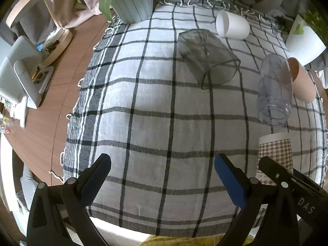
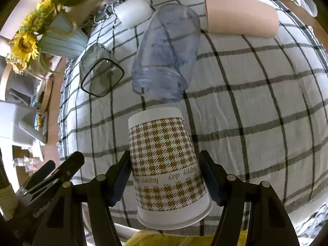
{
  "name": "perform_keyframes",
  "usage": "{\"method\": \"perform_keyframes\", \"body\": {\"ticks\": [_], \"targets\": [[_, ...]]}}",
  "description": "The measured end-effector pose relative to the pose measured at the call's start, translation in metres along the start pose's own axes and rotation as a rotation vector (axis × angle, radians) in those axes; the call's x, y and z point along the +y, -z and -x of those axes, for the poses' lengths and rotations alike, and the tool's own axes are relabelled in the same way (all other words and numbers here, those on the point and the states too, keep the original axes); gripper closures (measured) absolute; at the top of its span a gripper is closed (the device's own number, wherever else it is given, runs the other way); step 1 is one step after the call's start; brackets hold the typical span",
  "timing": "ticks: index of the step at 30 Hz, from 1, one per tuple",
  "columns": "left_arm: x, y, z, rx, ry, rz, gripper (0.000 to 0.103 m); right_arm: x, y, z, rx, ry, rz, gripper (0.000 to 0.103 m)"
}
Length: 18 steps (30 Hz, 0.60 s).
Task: Flip cup upside down
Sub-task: 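Carry the held cup over the table and rotate it rim down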
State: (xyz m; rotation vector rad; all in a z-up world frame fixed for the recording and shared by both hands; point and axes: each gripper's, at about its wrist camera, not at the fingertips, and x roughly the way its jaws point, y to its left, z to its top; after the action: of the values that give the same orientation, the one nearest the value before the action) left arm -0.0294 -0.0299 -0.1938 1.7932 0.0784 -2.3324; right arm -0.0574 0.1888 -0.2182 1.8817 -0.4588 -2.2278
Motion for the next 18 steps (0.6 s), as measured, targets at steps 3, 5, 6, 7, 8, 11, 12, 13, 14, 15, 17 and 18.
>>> {"method": "perform_keyframes", "body": {"ticks": [3, 5, 6, 7, 8, 11, 12, 13, 14, 15, 17, 18], "targets": [[-0.001, 0.0, -0.005, 0.014, -0.001, -0.001, 0.0, -0.001, 0.001, -0.004, 0.009, 0.005, -0.001, 0.037], [-0.001, 0.0, -0.006, 0.017, -0.007, 0.004, 0.001, -0.003, 0.001, -0.005, 0.015, 0.015, -0.007, 0.034], [-0.001, 0.0, -0.006, 0.019, -0.006, 0.006, 0.001, -0.004, 0.001, -0.007, 0.023, 0.016, -0.008, 0.028], [-0.001, 0.0, -0.007, 0.023, -0.003, 0.009, 0.0, -0.004, 0.001, -0.008, 0.028, 0.022, -0.011, 0.026], [-0.001, 0.0, -0.007, 0.025, -0.002, 0.013, 0.0, -0.004, 0.001, -0.008, 0.029, 0.024, -0.013, 0.026], [-0.001, 0.001, -0.003, 0.027, 0.011, 0.024, 0.0, -0.003, 0.0, -0.006, 0.03, 0.014, -0.006, 0.026], [-0.001, 0.0, 0.0, 0.022, 0.016, 0.028, 0.0, -0.001, 0.001, -0.001, 0.026, 0.012, -0.001, 0.026], [-0.001, 0.0, 0.004, 0.017, 0.018, 0.031, 0.0, 0.0, 0.002, 0.004, 0.018, 0.01, 0.003, 0.026], [-0.001, 0.0, 0.009, 0.01, 0.026, 0.036, 0.001, 0.0, 0.002, 0.011, 0.003, 0.013, 0.006, 0.026], [-0.002, -0.001, 0.013, 0.005, 0.039, 0.04, 0.001, 0.001, 0.004, 0.023, -0.027, 0.012, 0.009, 0.026], [-0.009, -0.004, 0.022, 0.002, 0.083, 0.036, 0.001, 0.002, 0.007, 0.043, -0.084, 0.007, 0.021, 0.025], [-0.014, -0.006, 0.026, 0.003, 0.109, 0.025, 0.001, 0.001, 0.007, 0.056, -0.119, 0.015, 0.017, 0.024]]}}
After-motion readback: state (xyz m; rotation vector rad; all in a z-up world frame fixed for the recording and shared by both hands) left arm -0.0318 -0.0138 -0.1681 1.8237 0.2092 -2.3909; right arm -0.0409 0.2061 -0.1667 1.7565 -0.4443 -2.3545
